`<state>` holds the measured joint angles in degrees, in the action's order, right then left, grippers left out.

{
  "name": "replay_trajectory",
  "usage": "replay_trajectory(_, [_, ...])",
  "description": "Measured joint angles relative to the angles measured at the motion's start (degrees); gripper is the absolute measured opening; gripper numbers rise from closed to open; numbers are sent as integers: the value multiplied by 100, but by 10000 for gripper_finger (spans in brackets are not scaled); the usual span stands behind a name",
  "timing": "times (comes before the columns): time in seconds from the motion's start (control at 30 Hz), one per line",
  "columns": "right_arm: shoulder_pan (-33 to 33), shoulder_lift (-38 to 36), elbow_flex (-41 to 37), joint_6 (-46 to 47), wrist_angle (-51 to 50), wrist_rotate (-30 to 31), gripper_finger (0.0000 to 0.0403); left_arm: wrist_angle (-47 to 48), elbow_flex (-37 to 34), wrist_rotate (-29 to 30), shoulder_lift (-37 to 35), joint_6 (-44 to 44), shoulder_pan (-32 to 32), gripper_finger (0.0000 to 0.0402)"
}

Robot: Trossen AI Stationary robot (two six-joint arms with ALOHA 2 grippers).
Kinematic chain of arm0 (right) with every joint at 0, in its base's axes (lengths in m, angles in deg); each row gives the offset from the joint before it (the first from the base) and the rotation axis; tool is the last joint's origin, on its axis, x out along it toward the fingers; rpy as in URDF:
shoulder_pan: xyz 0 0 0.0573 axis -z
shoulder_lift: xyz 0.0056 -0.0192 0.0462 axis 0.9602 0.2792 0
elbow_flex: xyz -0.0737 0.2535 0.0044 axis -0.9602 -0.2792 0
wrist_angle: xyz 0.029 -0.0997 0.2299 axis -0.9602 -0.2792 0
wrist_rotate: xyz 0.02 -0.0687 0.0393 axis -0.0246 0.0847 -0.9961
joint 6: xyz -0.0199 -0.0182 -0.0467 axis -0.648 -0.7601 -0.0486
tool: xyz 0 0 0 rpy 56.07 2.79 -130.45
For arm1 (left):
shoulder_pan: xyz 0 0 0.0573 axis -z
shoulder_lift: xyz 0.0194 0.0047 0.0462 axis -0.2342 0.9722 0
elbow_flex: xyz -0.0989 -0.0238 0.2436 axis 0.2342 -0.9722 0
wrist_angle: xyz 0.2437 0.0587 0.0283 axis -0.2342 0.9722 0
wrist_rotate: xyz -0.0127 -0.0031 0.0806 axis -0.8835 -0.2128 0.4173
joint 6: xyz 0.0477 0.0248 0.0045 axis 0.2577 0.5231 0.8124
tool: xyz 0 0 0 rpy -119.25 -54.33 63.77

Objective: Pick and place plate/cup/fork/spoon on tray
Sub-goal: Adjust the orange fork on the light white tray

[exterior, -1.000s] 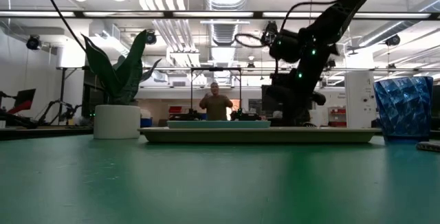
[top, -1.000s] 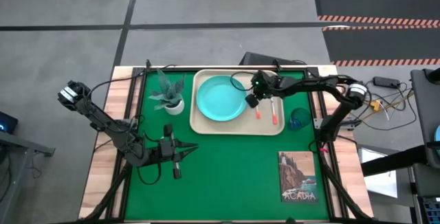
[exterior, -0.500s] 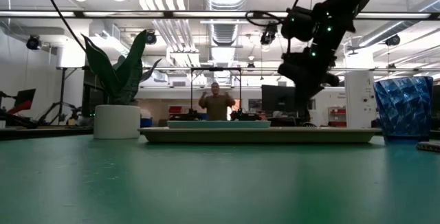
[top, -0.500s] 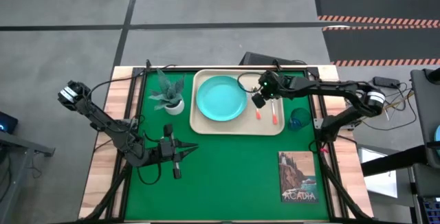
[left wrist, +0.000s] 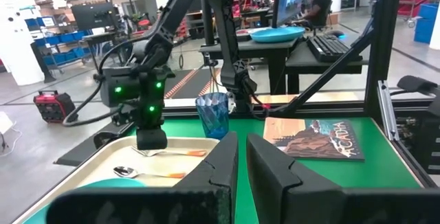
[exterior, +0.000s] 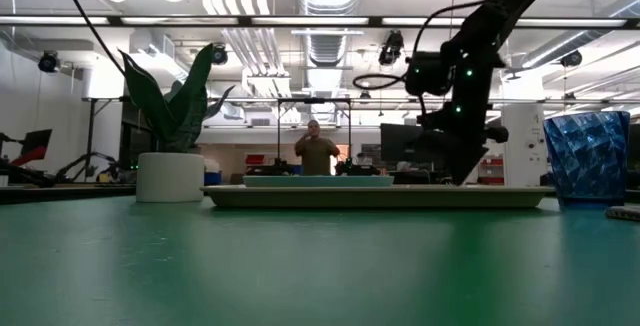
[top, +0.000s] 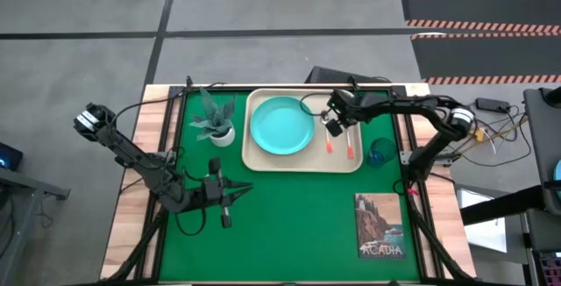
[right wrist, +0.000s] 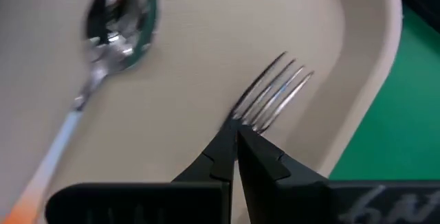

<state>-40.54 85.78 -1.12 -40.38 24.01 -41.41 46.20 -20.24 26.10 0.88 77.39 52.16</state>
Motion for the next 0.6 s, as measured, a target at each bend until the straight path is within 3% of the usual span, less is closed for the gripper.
replay_trajectory(0.27, [261, 811, 832, -126, -959, 8, 11, 0, 0, 2, 0, 141, -49, 16])
replay_trajectory(0.6, [115, 1365, 1290, -121, -1148, 4, 11, 0, -1, 2, 0, 150, -49, 16])
